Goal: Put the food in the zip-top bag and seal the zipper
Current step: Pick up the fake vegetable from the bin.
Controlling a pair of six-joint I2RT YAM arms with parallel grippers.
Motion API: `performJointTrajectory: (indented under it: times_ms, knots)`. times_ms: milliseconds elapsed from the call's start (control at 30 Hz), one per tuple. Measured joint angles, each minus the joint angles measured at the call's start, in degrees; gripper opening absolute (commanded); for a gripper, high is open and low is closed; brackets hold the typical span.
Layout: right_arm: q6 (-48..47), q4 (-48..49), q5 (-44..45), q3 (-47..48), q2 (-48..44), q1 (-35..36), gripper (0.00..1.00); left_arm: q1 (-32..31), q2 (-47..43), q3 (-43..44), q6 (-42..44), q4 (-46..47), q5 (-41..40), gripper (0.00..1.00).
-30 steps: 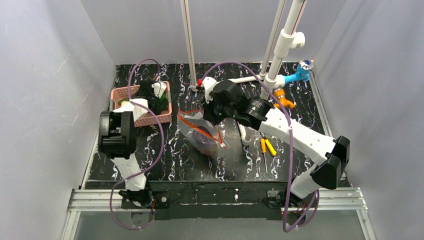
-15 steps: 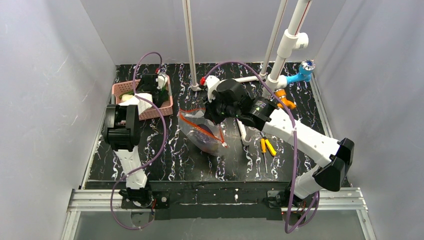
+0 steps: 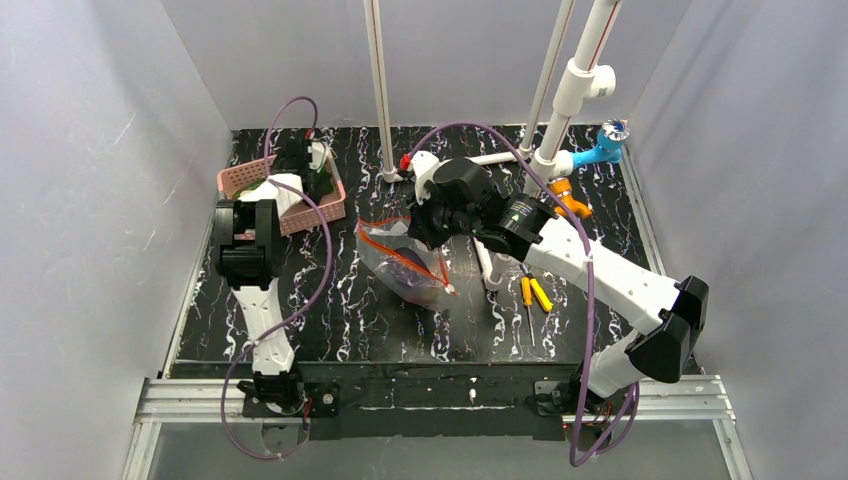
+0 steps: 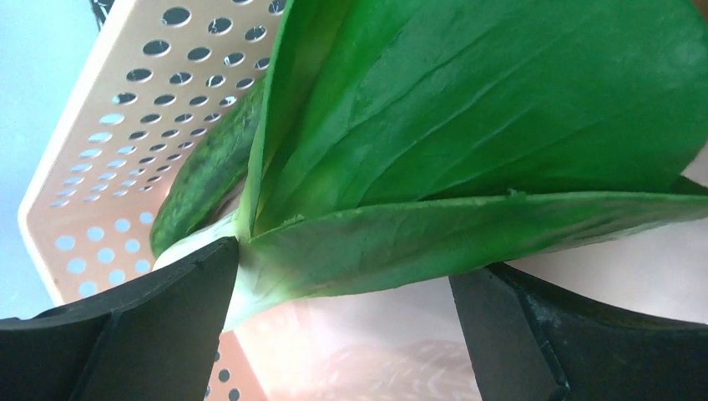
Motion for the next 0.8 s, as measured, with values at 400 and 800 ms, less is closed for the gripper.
performJointTrajectory:
  times_ms: [400, 800]
  knots:
    - [0.2, 0.0, -1.9, 0.0, 0.0, 0.0, 0.01, 5.7, -0.2, 8.0, -7.2, -14.0, 10.6, 0.10]
    - [0.5, 0.1, -3.4, 0.0, 0.4, 0.0, 0.01, 5.1, -16.9, 1.0, -10.8, -16.9, 9.0, 0.00]
